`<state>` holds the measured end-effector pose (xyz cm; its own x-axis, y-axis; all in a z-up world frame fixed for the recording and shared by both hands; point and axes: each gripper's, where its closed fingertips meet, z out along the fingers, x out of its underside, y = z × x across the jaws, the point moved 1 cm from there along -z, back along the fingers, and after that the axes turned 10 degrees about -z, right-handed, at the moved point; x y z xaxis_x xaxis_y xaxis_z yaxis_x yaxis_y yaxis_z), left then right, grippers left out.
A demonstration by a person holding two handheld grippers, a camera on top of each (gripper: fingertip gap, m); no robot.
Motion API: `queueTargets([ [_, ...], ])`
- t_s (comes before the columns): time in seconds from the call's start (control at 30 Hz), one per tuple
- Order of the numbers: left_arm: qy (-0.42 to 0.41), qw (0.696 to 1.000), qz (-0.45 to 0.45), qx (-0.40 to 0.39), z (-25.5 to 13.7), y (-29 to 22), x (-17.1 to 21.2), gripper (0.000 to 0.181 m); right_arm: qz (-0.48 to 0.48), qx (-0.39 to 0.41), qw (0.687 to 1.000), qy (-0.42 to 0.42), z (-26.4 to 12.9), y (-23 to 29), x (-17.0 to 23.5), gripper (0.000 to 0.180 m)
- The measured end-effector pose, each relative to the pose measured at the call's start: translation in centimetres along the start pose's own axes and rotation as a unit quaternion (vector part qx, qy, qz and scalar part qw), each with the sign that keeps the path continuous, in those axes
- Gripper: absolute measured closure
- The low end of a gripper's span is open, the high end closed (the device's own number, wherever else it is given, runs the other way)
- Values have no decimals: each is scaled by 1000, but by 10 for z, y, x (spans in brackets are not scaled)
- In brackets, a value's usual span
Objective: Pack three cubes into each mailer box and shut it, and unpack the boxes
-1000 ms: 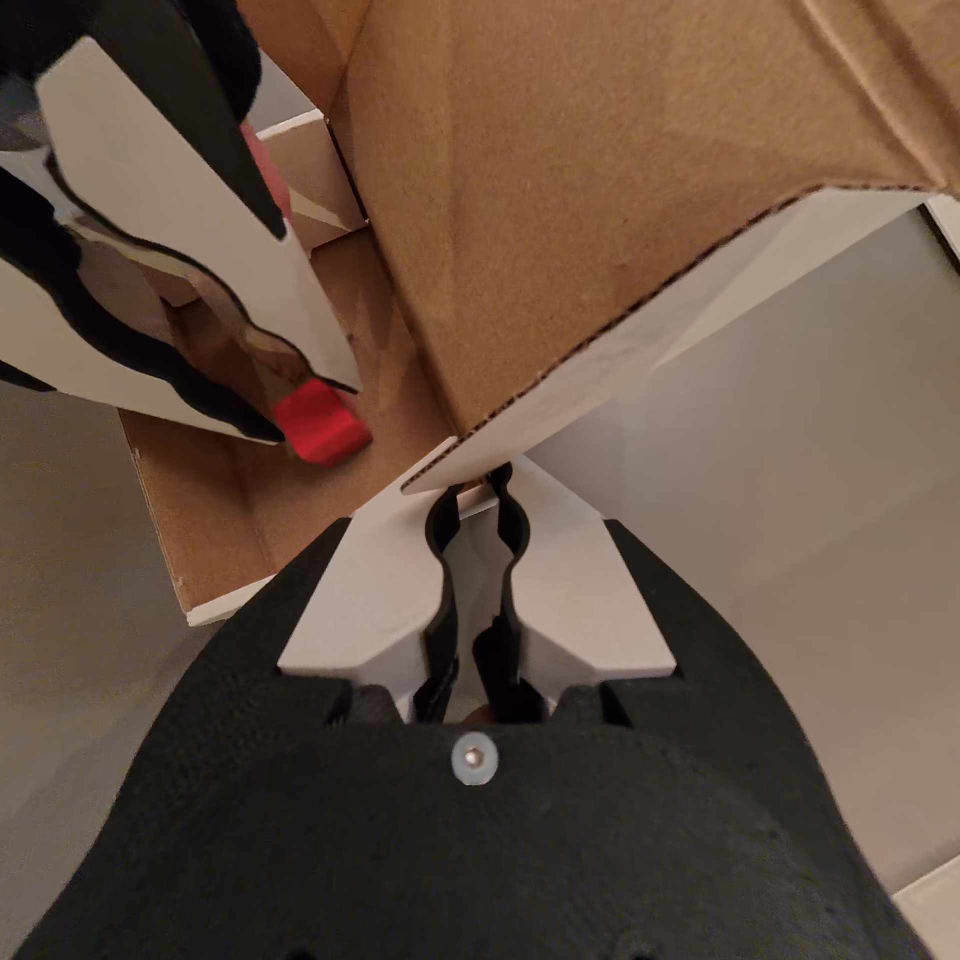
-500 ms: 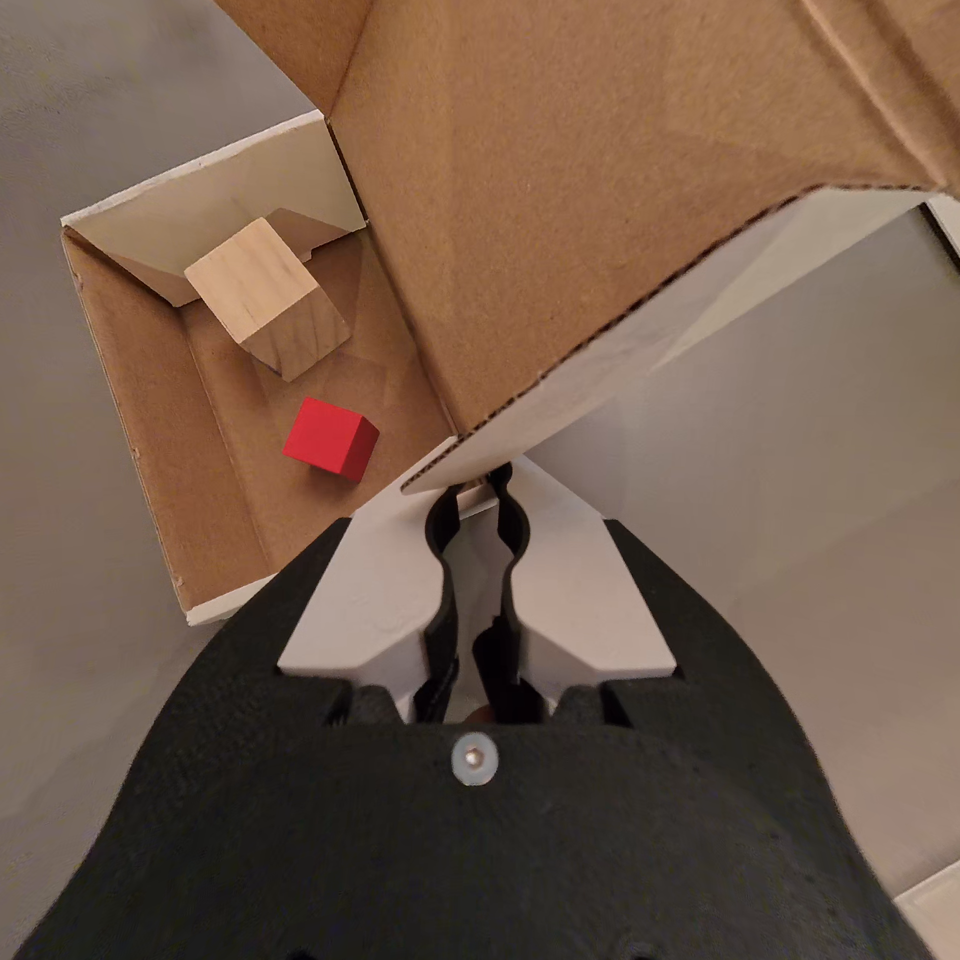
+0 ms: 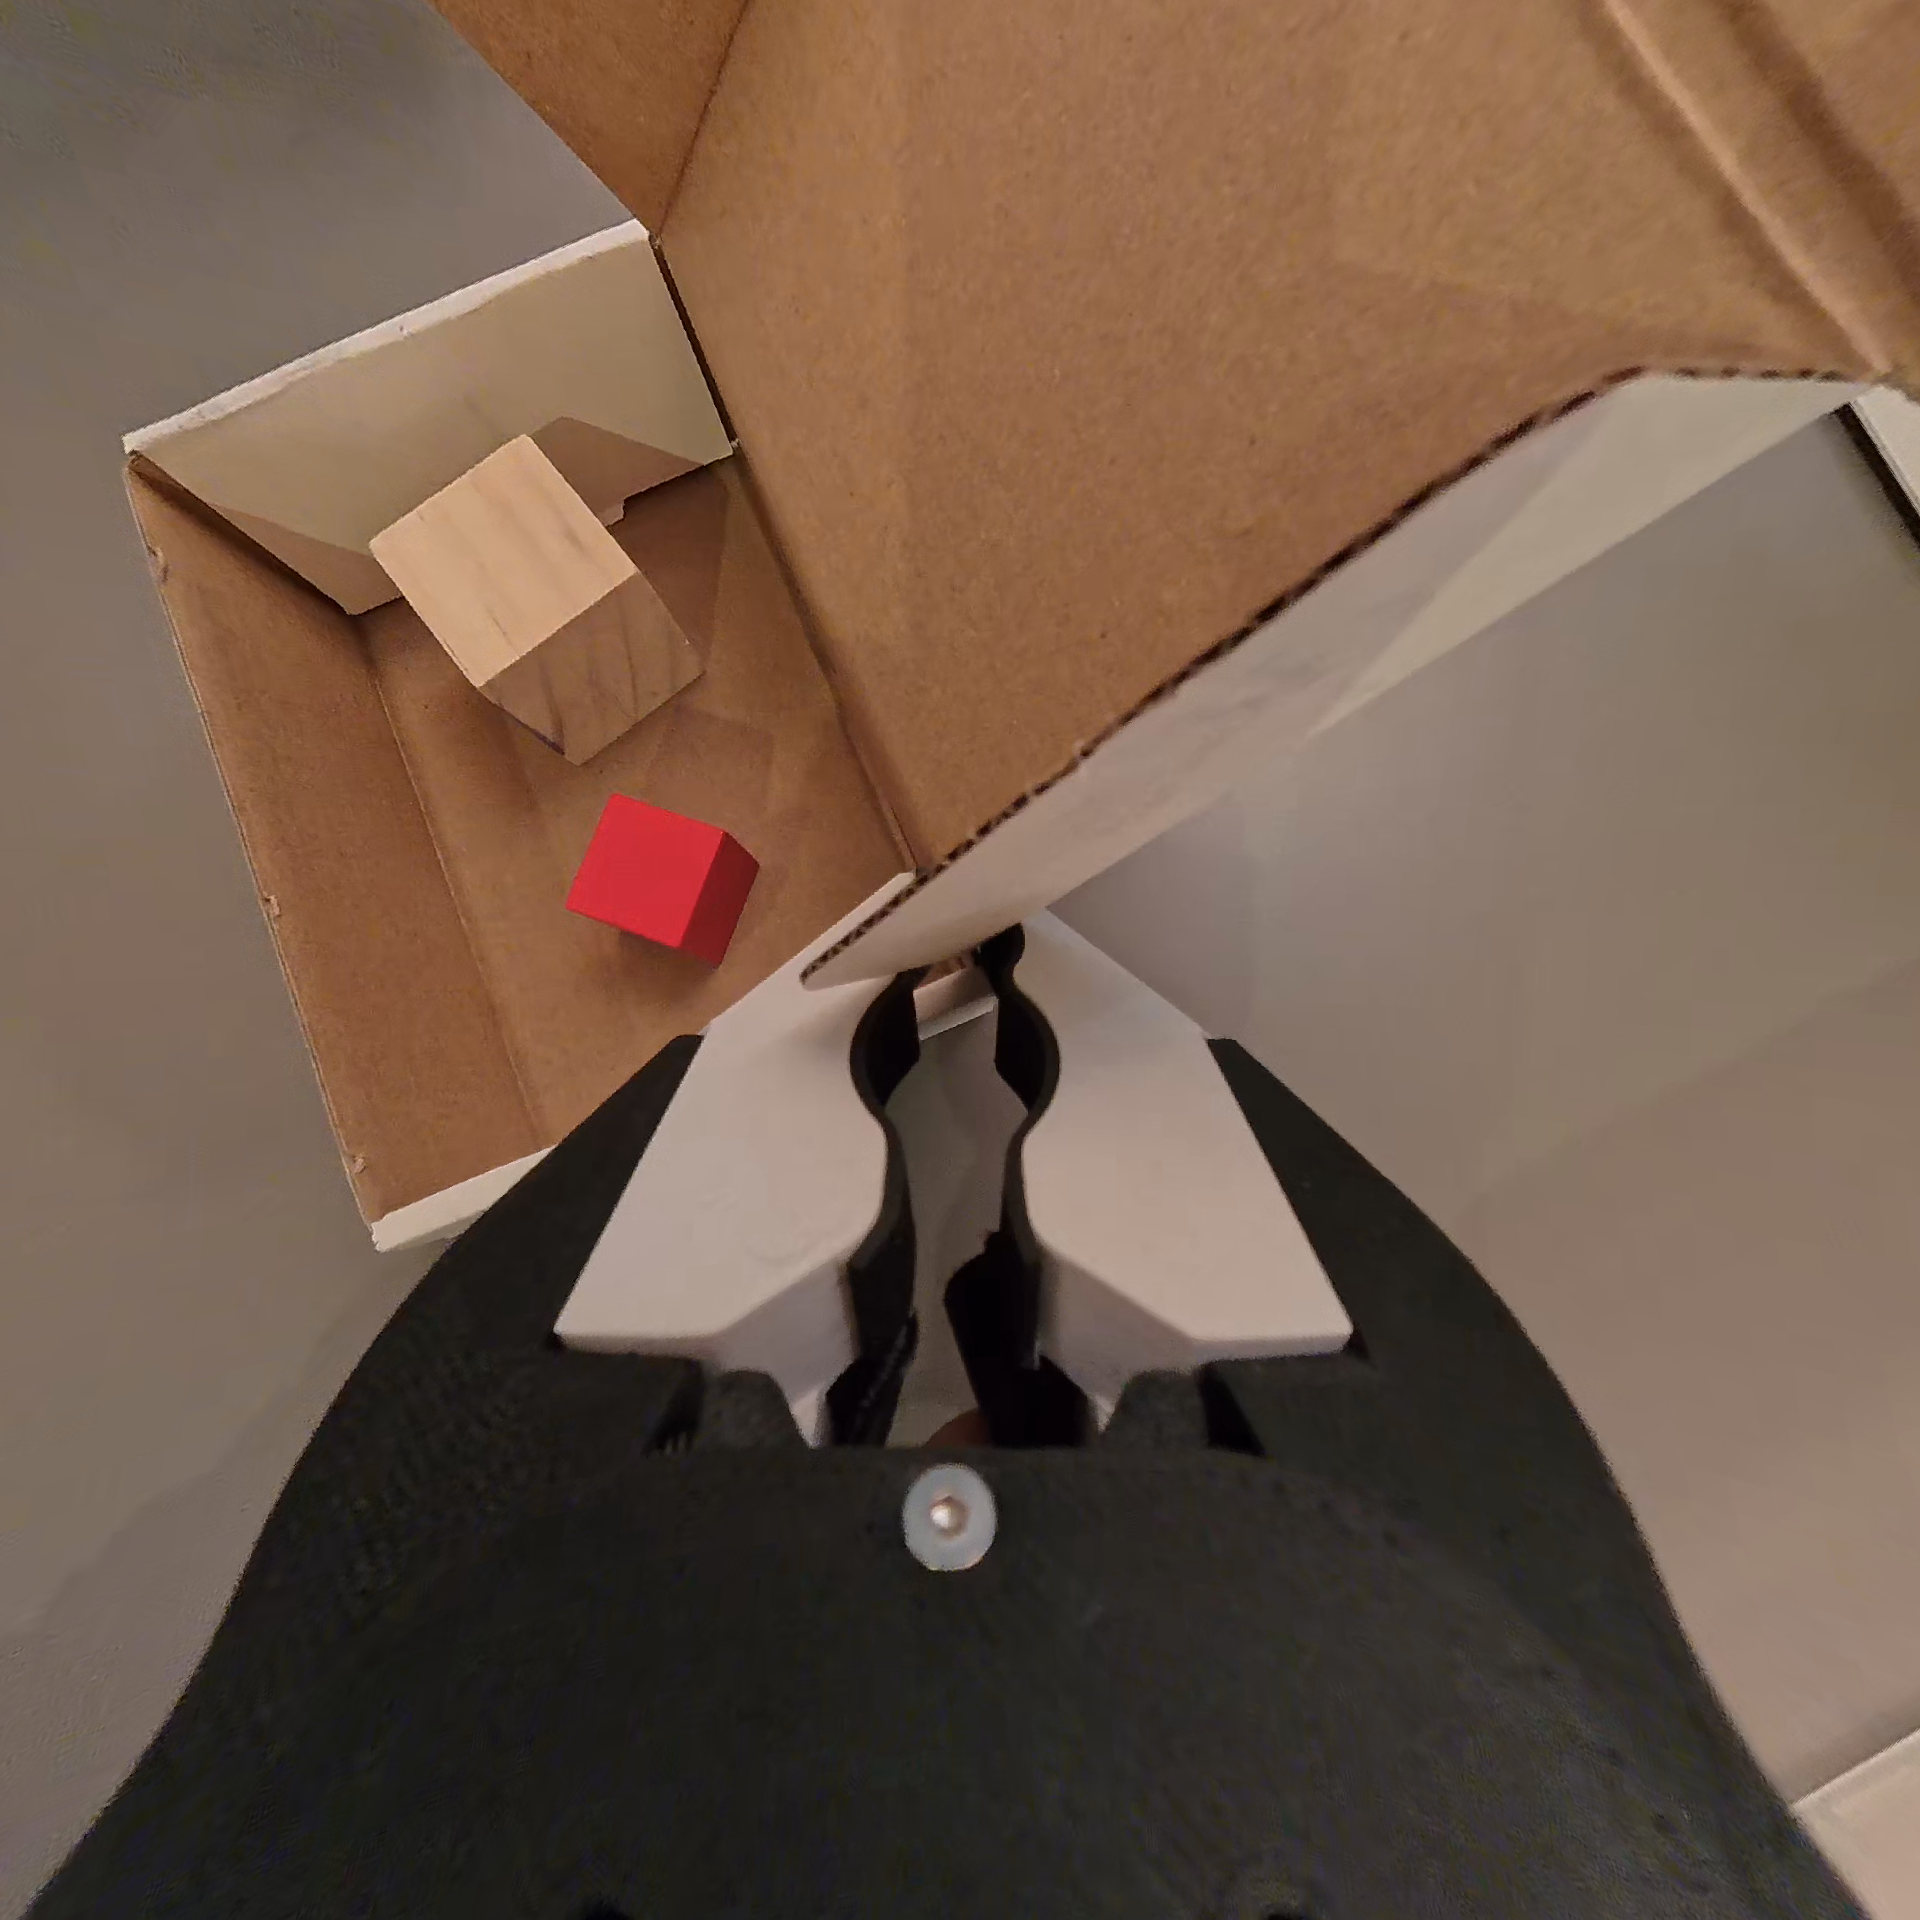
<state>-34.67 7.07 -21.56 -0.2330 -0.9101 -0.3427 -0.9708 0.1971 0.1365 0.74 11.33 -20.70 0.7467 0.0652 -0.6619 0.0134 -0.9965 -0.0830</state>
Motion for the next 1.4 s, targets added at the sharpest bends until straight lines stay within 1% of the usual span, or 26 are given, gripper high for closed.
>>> queueTargets([
  [0.03,5,1000,3,-9,4,3,1,144,-1,0,1000,0,0,0,0,174],
  [0.1,15,1000,-6,9,12,1,4,159,-1,-1,1000,1,0,0,0,174],
  [0.2,4,1000,-10,1,14,5,2,160,-1,-1,1000,1,0,1,0,174],
  [0.27,-13,1000,-1,-22,4,11,-1,160,-2,-1,1000,1,0,1,0,174],
  [0.33,-49,998,-3,-27,-19,12,-8,160,-2,-1,1000,1,0,1,0,174],
  [0.43,-125,991,10,-35,-79,1,-21,160,-2,-1,1000,1,0,1,0,174],
  [0.5,-184,982,37,-38,-128,-21,-32,160,-2,-1,1000,1,0,1,-1,174],
  [0.57,-239,967,84,-19,-172,-65,-48,161,-2,0,1000,0,1,1,-1,174],
  [0.63,-272,950,152,13,-197,-126,-62,160,-2,-1,1000,-1,1,1,-1,174],
  [0.67,-278,942,184,33,-200,-159,-67,160,-2,-1,1000,-1,1,1,-1,174],
  [0.73,-263,929,254,66,-185,-221,-72,160,-3,0,1000,0,0,1,-1,174],
  [0.8,-241,918,299,102,-160,-273,-75,160,-4,2,1000,1,0,1,-1,174],
  [0.87,-214,910,326,141,-131,-313,-75,160,-4,1,1000,0,0,1,-1,174],
  [0.93,-183,906,345,164,-101,-338,-74,160,-3,-1,1000,-3,0,1,-1,174],
  [1.03,-162,902,347,198,-71,-358,-73,160,-2,-3,1000,-5,0,1,-1,174],
  [1.1,-143,903,347,208,-55,-364,-71,160,-2,-4,1000,-6,1,1,-1,174],
  [1.27,-96,907,364,189,-28,-361,-64,160,-3,-3,1000,-6,1,1,-2,174],
  [1.33,-94,914,361,162,-17,-353,-68,160,-4,-3,1000,-5,1,2,-2,174],
  [1.37,-95,915,361,152,-12,-349,-70,158,-5,-3,1000,-4,1,2,-2,174],
  [1.4,-94,918,353,155,-11,-348,-71,152,-5,-2,1000,-4,1,2,-2,174],
])
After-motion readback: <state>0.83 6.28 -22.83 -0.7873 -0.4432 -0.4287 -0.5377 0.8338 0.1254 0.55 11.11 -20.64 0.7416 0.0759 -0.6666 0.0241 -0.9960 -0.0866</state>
